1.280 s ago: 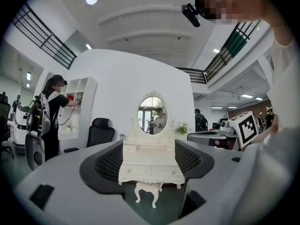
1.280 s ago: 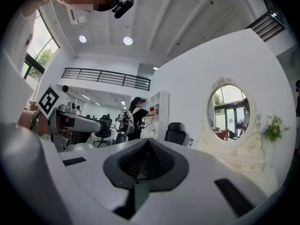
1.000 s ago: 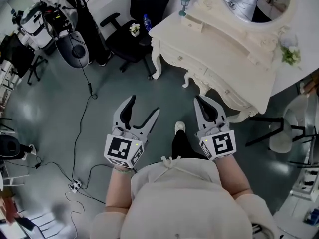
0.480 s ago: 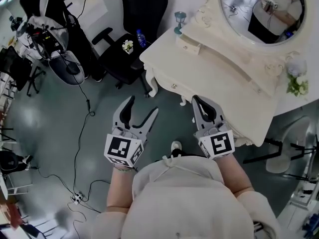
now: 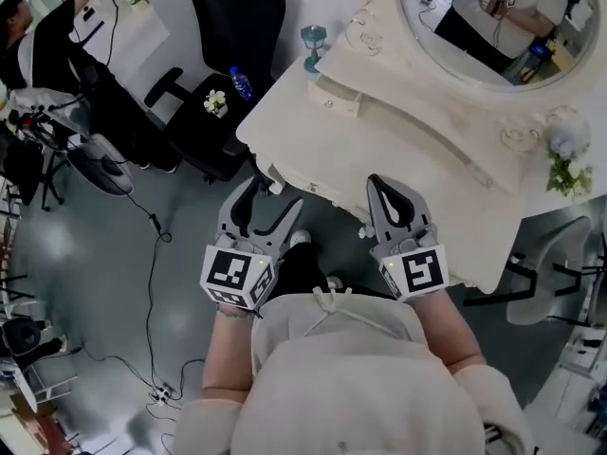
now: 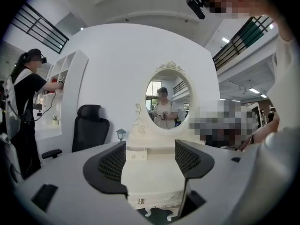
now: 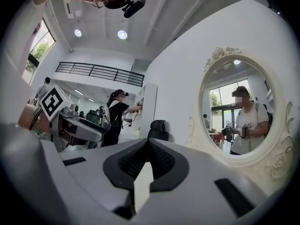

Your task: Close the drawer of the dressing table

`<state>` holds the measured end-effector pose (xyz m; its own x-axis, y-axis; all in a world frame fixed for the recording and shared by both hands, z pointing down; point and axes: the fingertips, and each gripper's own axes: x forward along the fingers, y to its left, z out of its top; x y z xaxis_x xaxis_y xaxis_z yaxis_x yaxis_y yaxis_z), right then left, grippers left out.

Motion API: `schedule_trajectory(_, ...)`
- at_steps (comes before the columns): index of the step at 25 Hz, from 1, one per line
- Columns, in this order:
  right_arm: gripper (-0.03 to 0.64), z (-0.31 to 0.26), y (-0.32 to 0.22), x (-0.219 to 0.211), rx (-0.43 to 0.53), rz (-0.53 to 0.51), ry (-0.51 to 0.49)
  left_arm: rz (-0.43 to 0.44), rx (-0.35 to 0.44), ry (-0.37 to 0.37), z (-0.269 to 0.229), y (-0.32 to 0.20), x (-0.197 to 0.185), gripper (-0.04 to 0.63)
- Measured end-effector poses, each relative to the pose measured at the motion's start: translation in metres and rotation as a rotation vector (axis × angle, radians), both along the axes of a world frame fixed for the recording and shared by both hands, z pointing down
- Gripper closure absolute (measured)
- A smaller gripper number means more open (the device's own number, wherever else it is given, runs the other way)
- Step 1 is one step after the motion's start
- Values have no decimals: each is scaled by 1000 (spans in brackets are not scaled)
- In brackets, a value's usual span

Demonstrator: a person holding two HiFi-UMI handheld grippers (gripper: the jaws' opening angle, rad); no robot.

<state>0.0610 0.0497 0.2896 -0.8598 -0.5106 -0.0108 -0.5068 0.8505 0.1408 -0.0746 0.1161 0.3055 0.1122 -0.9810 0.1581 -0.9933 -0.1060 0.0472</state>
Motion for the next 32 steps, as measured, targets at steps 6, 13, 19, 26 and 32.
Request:
schedule_trajectory(6,612,21,-65,-13,-57,71,-7,120,-53,25,36,-85,-14,255)
schedule_trajectory(13,611,49,-148,-35,-95,189,32,220,-143,44,76,-182,-46,255)
schedule_trajectory(19,611,75,-197,-52,-139,274,5,307,-177,54,122,-242,-57,255)
schedule_trajectory(26,611,120,-232,-57,-213,345,44,389,-284,34,188,-289,-54,255)
schedule_trajectory(32,611,145,-256,-57,-237,392,69,386,-362,51,230,-313,-50,264)
